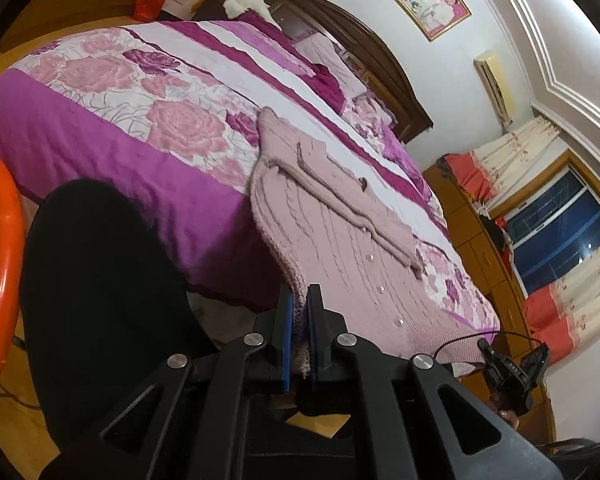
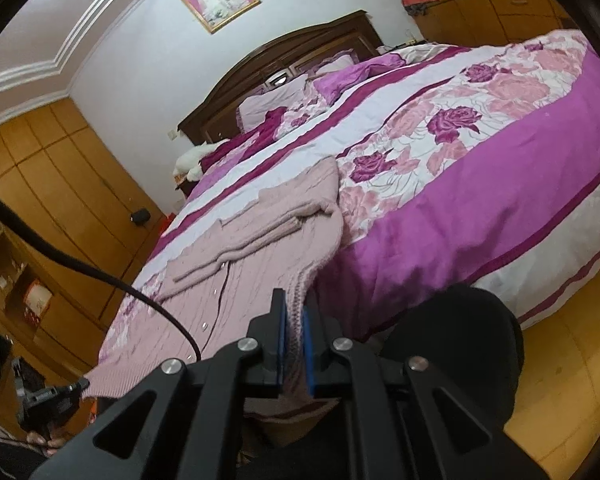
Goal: Fold small clothes
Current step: 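Lift the held side edge with both grippers and fold it over the cardigan body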
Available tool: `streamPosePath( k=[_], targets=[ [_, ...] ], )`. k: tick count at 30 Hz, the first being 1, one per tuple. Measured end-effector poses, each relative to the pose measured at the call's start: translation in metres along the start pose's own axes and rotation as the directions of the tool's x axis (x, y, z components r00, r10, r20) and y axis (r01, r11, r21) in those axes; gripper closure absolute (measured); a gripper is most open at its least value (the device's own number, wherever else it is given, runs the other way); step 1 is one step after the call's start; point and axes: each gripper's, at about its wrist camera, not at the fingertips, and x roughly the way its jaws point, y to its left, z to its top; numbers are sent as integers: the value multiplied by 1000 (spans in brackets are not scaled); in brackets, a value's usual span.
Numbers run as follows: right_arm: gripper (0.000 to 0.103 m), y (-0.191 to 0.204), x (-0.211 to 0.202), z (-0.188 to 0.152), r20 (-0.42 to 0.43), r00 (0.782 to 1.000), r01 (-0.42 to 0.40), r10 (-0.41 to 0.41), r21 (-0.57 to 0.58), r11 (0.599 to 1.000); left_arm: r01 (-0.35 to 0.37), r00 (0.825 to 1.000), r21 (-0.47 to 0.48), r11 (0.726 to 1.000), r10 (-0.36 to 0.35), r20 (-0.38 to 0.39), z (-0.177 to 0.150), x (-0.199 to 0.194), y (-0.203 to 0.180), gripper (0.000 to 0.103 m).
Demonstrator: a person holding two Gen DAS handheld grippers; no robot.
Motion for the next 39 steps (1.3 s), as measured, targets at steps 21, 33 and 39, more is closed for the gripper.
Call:
streamPosePath(
  k=[21,33,39],
  targets=[
    [95,13,61,66,27,999,-32,33,-38,999,-44,998,16,999,44,36,62,35,-10,103],
    [95,15,99,88,25,998,-55,56,-32,998,-81,996,28,996,80,44,90,60,-10,103],
    [95,17,119,102,13,998,-67,68,-64,996,-66,997,40,997,64,47,104,74,-11,103]
  ],
)
